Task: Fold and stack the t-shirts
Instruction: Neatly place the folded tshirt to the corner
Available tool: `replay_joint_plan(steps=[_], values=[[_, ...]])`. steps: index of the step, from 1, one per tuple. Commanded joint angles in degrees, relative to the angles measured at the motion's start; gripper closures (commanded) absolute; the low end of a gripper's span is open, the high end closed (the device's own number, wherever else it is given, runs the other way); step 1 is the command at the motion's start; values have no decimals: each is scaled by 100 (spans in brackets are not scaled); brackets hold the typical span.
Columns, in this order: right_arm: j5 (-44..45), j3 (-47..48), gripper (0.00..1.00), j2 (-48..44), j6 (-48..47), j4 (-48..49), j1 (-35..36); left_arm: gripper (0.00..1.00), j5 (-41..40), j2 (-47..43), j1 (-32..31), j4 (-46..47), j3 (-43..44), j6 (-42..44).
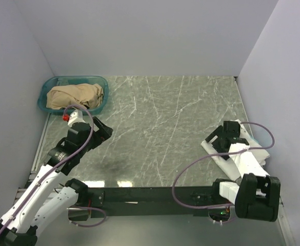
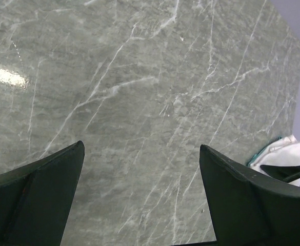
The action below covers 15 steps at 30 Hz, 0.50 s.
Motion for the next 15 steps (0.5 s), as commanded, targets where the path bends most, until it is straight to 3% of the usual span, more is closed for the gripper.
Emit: replay_joint_plan(steps=[1, 7, 15], values=[[-274, 93, 3, 382, 129, 633, -325, 1, -54, 98, -15, 162, 1, -8], [-785, 541, 4, 1288, 375, 1222, -712, 1, -63, 204, -6, 242, 10, -17], [-953, 780, 4, 1956, 1868, 2146, -914, 0, -177, 195, -15, 101, 98, -87]])
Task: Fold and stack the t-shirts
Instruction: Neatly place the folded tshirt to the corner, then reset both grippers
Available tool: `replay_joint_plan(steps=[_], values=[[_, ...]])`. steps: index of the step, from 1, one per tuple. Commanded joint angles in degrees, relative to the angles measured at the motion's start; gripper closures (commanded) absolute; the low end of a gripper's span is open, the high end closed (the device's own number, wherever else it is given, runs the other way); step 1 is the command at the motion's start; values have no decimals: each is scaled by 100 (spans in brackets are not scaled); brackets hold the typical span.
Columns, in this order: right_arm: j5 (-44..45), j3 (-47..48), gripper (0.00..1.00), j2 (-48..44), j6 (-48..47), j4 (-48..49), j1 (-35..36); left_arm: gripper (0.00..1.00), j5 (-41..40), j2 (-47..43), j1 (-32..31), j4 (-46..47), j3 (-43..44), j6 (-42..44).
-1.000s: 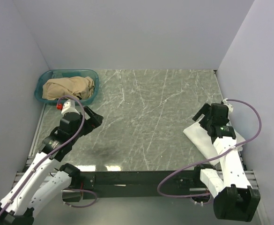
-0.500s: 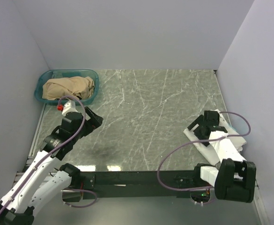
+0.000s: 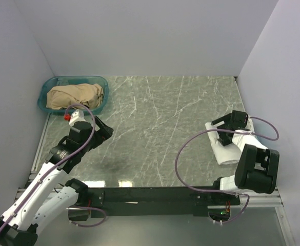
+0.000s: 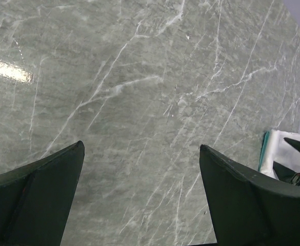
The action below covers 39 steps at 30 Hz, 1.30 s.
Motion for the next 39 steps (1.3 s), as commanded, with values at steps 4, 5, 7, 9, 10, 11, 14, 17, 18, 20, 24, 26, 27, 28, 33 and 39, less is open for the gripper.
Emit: replay_joint_plan(steps=[4, 5, 7, 9, 10, 11, 14, 17, 18, 20, 24, 26, 27, 28, 33, 39], values=[[89, 209, 4, 469, 1437, 817, -292, 1, -276, -89, -15, -120, 159, -90], [89, 332, 5, 556, 1385, 730, -414, 1, -311, -107, -15, -147, 159, -98], [124, 648, 5, 803, 1245, 423, -521, 1, -373, -159, -15, -191, 159, -116], [203, 746, 5, 908, 1034, 316, -661, 1, -391, -203, -15, -182, 151, -125], [238, 790, 5, 918, 955, 264, -697, 1, -399, -221, -15, -165, 142, -133], [325, 825, 5, 926, 797, 211, -723, 0, -408, -230, -15, -147, 142, -125], [414, 1036, 5, 988, 411, -52, -793, 1, -417, -177, -15, -173, 185, -107], [563, 1282, 5, 997, 85, -333, -794, 1, -417, -90, -15, -173, 238, -81], [572, 1282, 5, 979, 14, -334, -794, 1, -408, -89, -15, -156, 238, -72], [572, 1335, 4, 866, -153, -422, -794, 1, -399, -63, -15, -130, 256, -72], [572, 1598, 4, 602, -574, -764, -689, 1, -391, -37, -15, -129, 265, -54], [765, 1704, 3, 296, -899, -993, -453, 0, -382, -45, -15, -121, 291, 15], [888, 1774, 3, 172, -1040, -1020, -329, 1, -330, -71, -15, -60, 317, 59], [1228, 1835, 3, 40, -1311, -1150, -180, 1, -346, -80, -15, -50, 344, 86], [1610, 1986, 3, -1102, -1911, -1451, 708, 0, -531, -151, -15, -147, 554, 139], [152, 828, 2, -3246, -2262, -520, 859, 1, -865, -291, -15, -428, 800, 95]])
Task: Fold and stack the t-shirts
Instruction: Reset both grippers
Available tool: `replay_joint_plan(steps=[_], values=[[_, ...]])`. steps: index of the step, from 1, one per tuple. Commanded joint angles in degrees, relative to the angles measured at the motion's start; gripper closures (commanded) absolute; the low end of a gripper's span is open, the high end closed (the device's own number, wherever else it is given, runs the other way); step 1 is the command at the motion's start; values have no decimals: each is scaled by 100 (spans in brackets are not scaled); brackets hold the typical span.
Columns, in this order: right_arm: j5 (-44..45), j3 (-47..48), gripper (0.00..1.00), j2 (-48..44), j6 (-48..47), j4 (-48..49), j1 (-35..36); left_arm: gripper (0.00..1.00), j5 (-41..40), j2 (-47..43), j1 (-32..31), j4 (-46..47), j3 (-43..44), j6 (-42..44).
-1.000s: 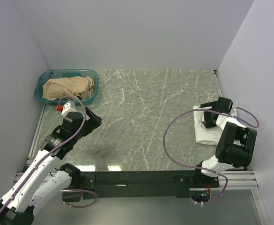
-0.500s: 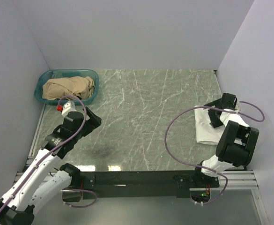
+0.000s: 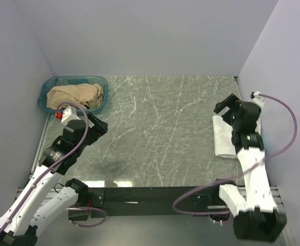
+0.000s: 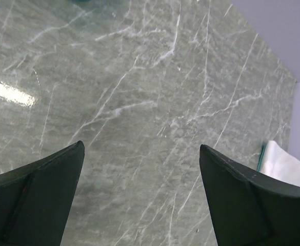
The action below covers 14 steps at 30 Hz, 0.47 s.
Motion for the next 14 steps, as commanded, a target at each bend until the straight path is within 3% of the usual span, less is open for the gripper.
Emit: replay_joint_plan(steps=[1, 5, 8, 14], values=[[-797, -608, 2, -1068, -549, 584, -18, 1, -345, -175, -15, -166, 342, 62], [-1010, -1039, 2, -2307, -558, 753, -18, 1, -503, -439, -15, -244, 316, 19], [-1028, -1163, 2, -2695, -620, 656, -18, 1, -766, -606, -15, -403, 351, -69], [-1010, -1146, 2, -2531, -673, 384, -18, 1, -873, -782, -15, -719, 421, -218]])
